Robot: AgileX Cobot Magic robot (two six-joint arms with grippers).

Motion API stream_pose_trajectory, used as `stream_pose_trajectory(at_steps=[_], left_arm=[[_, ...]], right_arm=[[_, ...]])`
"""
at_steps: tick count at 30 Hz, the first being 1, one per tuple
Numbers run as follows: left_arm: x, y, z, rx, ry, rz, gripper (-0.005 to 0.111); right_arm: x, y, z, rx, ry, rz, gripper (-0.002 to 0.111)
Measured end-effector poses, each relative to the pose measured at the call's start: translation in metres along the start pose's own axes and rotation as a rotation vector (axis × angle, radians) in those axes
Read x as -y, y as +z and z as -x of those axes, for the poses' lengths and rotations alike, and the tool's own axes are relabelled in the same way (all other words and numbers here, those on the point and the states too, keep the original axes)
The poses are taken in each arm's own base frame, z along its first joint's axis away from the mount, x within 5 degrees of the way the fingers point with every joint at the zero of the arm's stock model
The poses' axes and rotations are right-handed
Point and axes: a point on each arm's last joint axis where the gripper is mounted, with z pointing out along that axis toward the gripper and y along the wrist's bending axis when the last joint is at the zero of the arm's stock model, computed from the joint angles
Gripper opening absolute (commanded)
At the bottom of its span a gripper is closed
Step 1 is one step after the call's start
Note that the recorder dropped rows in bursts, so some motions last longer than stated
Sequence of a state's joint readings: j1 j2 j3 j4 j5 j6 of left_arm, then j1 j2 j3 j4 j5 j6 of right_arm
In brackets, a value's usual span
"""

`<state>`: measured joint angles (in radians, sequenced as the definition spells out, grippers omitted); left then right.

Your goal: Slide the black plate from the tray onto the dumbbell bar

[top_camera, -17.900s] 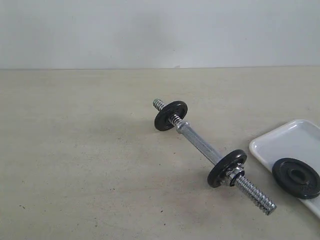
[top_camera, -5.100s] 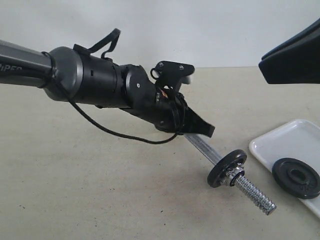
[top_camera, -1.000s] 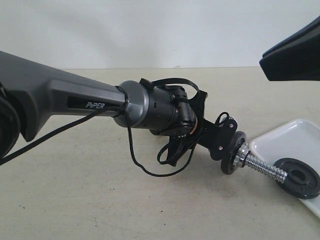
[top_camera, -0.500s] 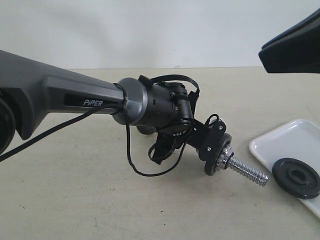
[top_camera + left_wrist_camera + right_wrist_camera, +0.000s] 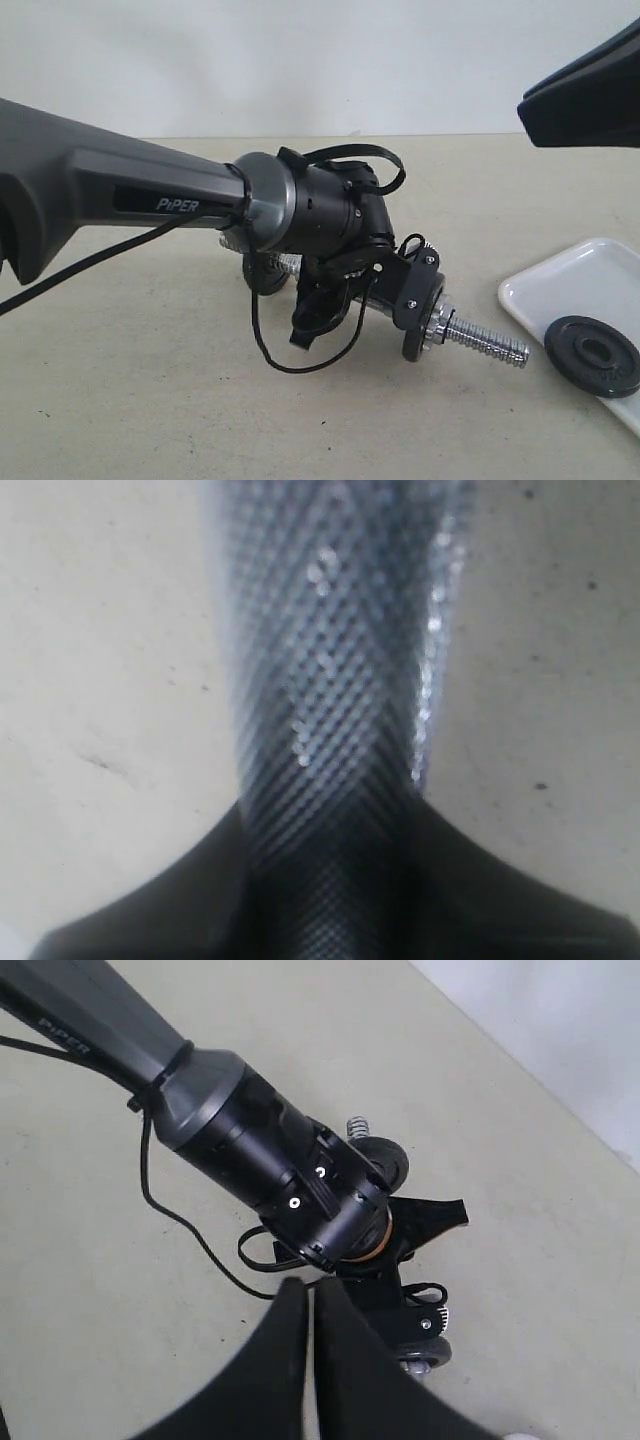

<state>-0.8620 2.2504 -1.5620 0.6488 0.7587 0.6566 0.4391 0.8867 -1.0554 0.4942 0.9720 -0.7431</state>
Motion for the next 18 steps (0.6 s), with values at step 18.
stream_pose_trajectory(at_steps=[18], left_arm=[[0.0042, -0.0033, 0.0001, -0.003, -0.019, -0.049, 0.004]], right_arm=[[-0.0012, 0.0, -0.0013, -0.014, 0.004, 0.013, 0.0]])
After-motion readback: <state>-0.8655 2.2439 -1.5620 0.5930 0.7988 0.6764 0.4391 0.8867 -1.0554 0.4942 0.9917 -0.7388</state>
